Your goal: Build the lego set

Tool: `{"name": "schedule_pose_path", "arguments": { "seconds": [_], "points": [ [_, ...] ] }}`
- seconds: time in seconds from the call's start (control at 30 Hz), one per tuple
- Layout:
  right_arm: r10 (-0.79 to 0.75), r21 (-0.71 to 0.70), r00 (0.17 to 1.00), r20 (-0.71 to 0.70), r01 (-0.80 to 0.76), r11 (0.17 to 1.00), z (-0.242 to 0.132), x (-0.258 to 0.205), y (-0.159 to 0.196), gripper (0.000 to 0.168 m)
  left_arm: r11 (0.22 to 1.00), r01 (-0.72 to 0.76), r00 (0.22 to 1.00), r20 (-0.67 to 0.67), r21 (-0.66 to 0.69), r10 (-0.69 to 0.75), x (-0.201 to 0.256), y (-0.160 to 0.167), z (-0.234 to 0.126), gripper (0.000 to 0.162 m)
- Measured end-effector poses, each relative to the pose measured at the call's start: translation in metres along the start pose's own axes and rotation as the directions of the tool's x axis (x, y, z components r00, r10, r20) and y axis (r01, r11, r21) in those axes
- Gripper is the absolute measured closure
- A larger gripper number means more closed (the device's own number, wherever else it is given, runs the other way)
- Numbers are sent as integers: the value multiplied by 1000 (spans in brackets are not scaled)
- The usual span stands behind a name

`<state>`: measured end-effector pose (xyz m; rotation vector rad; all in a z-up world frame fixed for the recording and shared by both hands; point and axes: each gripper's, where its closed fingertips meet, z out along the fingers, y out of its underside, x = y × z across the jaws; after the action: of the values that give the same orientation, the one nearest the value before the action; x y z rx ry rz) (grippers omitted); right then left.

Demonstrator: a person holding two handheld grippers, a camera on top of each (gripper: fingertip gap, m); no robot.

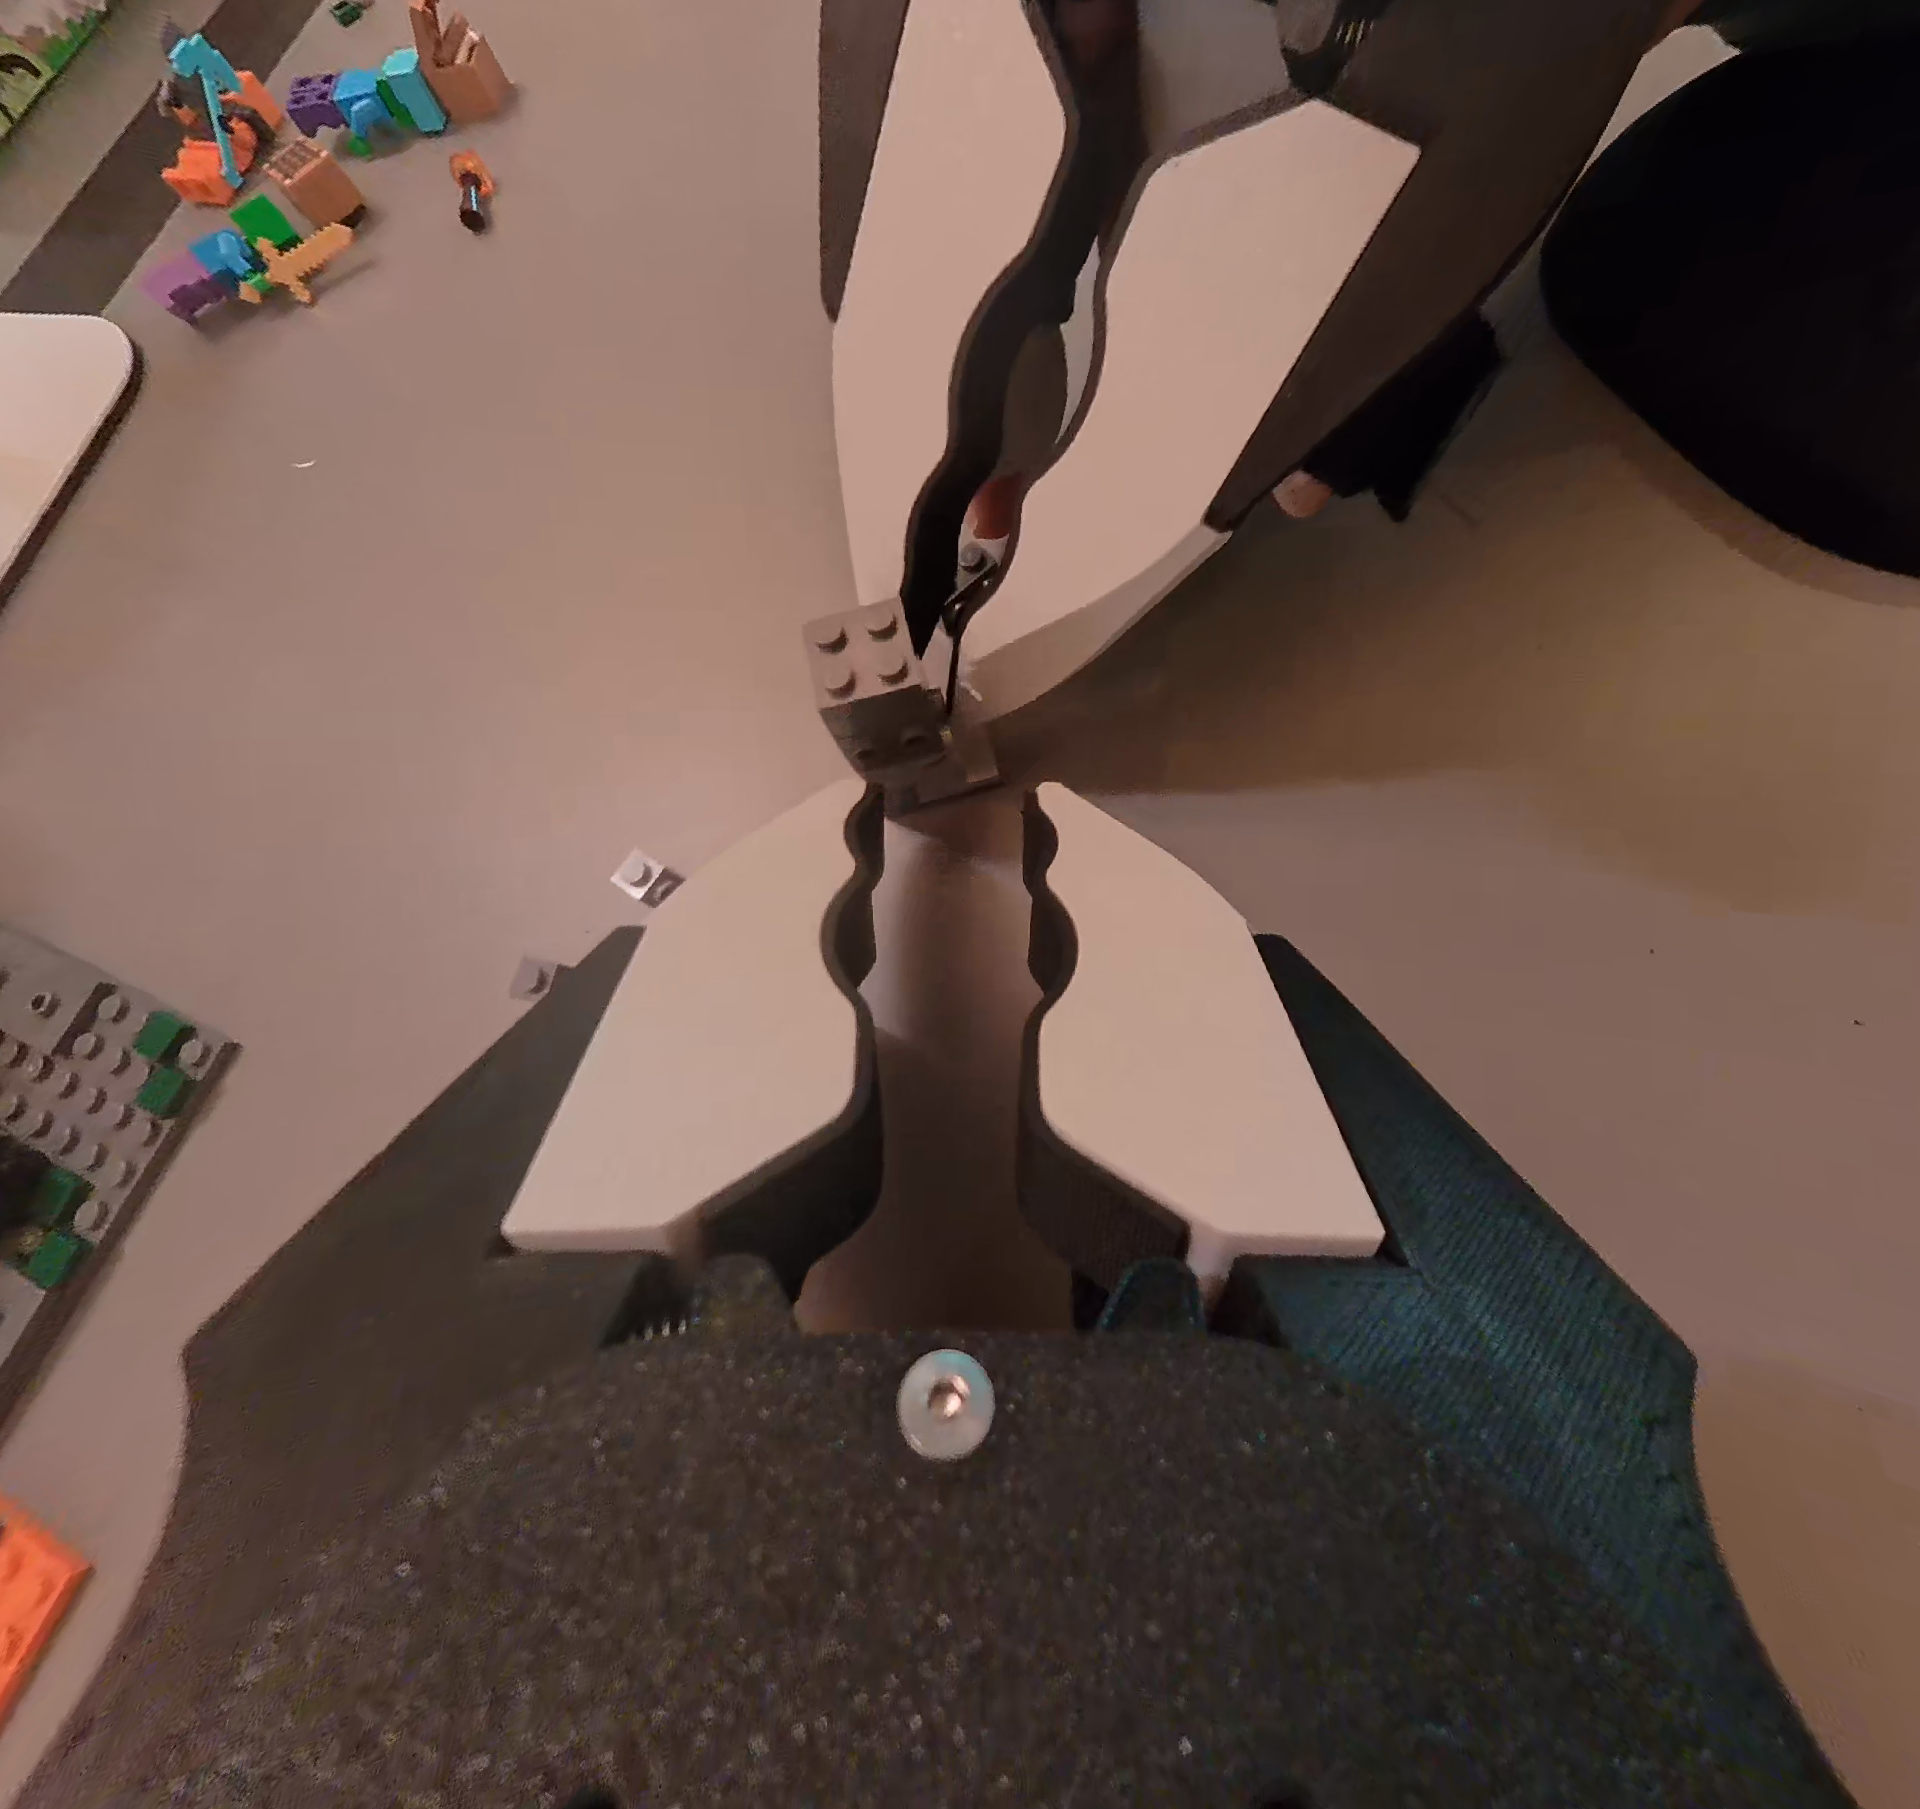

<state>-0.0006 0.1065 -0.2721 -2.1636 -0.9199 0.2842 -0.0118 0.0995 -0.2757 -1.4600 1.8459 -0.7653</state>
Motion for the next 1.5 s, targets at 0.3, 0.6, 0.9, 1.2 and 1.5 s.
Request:
{"name": "schedule_pose_path", "arguments": {
  "seconds": [0.3, 0.6, 0.9, 1.2, 1.5],
  "points": [
    [-2, 7, 1000, -5, 2, 1000, 1, 1, -1, 159, 1000, 8, 1000, -3, 6, -8, -1, 0, -1, 137],
    [-4, 8, 999, -34, 4, 1000, -1, 9, -1, 160, 1000, -13, 1000, -24, -1, 13, 7, -1, 2, 137],
    [43, 70, 999, -14, -42, 997, -30, 19, -5, 158, 1000, 7, 1000, 6, 22, -7, 0, -2, -5, 138],
    [84, -53, 996, 24, -83, 995, -34, 21, 28, 155, 998, 39, 999, 30, 44, -40, -6, -3, -8, 143],
    [34, -124, 999, -10, -35, 992, -11, 13, 28, 159, 999, 13, 1000, 23, 39, -13, -2, -2, -8, 143]
  ]
}}
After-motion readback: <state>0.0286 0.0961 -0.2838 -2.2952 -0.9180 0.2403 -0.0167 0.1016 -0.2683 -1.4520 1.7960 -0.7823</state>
